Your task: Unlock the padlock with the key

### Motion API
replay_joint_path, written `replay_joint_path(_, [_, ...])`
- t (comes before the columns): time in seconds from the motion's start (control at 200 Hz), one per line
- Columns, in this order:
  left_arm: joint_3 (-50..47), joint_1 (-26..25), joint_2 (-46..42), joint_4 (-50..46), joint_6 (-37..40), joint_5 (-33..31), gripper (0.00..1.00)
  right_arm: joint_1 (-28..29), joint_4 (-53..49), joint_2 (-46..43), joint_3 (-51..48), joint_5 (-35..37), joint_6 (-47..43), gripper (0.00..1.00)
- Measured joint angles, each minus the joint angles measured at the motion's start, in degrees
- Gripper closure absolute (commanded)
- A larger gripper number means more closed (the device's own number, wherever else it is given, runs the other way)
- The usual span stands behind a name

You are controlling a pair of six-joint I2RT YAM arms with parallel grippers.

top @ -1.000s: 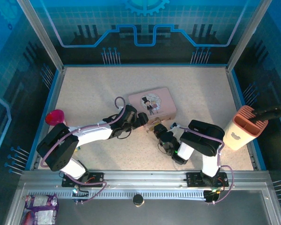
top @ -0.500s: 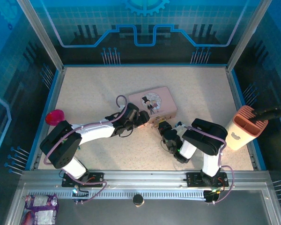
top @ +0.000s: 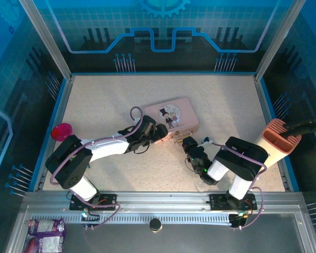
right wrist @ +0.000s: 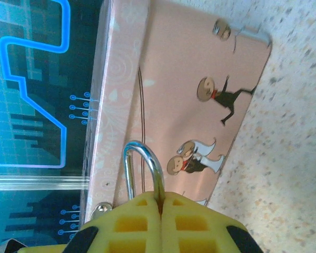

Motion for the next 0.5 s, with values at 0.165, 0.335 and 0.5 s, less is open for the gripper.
replay_joint_path(0.165, [0.0, 0.7, 0.0, 0.2, 0.6, 1.4, 0.11, -0.7, -4.1, -5.2, -1.9, -0.2, -2.1, 1.00])
replay_joint_path(0.335, [-0.1, 1.3, -2.4, -3.3, 5.0, 1.3, 0.05, -2.6, -14.6, -17.3, -2.0, -3.8, -9.2, 1.00])
replay_joint_path(0.5, [-3.9, 2.0, -13.7, -5.9, 12.1, -0.4, 0.01, -4.4, -41.1, -38.9, 4.4, -10.9, -24.1, 1.00])
